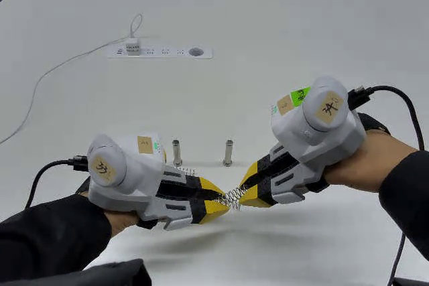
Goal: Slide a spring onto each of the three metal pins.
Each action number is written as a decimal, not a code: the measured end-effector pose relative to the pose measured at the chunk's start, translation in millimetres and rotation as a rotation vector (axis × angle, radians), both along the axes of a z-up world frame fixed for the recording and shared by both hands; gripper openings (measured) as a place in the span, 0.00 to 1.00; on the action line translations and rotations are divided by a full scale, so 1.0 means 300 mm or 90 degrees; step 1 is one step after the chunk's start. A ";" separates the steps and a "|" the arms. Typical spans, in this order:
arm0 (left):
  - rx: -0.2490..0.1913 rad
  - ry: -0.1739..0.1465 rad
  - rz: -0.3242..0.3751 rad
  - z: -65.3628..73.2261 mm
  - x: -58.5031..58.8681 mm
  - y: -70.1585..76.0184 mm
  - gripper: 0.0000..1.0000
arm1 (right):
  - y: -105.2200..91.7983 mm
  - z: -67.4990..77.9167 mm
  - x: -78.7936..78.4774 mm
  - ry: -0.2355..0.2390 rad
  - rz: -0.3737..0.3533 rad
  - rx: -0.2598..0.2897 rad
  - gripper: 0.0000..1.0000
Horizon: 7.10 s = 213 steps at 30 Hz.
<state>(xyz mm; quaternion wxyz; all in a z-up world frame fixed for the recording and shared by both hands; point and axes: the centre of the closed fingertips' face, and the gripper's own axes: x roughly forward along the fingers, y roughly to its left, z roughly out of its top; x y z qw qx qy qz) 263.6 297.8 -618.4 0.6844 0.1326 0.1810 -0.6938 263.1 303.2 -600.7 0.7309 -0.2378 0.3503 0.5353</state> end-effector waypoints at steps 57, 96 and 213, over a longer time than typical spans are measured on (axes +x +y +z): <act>0.005 0.013 0.053 0.037 0.025 0.102 0.34 | -0.136 0.054 0.053 -0.008 -0.054 -0.062 0.12; -0.025 0.031 0.159 0.042 0.078 0.198 0.44 | -0.356 0.167 0.181 -0.038 -0.147 -0.104 0.12; -0.034 0.036 0.160 0.046 0.078 0.189 0.44 | -0.374 -0.095 0.074 0.085 -0.246 -0.142 0.24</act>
